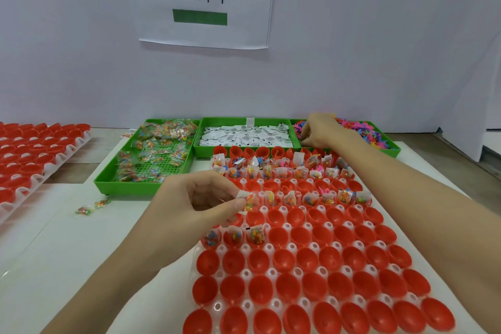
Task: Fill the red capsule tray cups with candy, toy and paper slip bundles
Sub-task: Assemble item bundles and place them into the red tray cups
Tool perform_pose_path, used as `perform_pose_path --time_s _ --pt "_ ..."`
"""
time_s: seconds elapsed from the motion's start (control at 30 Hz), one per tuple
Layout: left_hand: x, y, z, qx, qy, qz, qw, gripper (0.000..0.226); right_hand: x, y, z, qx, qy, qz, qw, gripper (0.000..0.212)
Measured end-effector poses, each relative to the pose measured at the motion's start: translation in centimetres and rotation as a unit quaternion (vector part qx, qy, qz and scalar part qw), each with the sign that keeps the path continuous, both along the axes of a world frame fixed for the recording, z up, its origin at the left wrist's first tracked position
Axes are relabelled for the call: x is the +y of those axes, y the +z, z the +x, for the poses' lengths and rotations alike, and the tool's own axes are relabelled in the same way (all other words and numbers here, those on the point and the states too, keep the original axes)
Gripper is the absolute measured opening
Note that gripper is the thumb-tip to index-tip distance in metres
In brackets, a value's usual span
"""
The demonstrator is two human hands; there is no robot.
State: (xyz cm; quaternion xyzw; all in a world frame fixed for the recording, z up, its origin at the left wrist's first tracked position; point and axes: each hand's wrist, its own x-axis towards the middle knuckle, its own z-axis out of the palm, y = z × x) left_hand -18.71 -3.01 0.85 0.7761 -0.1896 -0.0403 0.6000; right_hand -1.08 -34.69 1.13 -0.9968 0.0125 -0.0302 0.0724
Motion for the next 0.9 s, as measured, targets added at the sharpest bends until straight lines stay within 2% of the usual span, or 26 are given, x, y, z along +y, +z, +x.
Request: perform_pose_path --time_s 0.2,0.4,0.53,0.67,0.8,0.9 --pt "0.1 0.0 0.0 -0.007 -0.001 -0.001 1.0 0.011 0.5 0.2 0.2 0.0 -0.011 -0.029 1.0 0.011" --pt "0.2 0.1 0.0 -0.007 0.007 -0.009 1.0 0.01 0.3 0.2 -0.8 -0.071 -0.033 -0.03 0.996 0.01" --pt "0.2 0.0 0.2 -0.009 0.007 -0.01 1.0 0.01 -0.5 0.7 -2.1 -0.136 -0.054 0.084 0.986 0.012" --pt "0.1 0.1 0.0 -0.01 0.002 -0.023 1.0 0.013 -0.2 2.2 -5.4 -0.174 -0.055 0.233 0.955 0.013" --pt "-0.1 0.1 -0.1 -0.017 -0.002 -0.032 0.999 0.012 1.6 3.3 -10.7 -0.161 -0.028 0.392 0.905 0.008" --pt "-0.4 0.0 -0.3 -0.018 -0.003 -0.042 0.999 0.011 3.6 3.3 -15.0 -0.151 0.01 0.453 0.878 0.008"
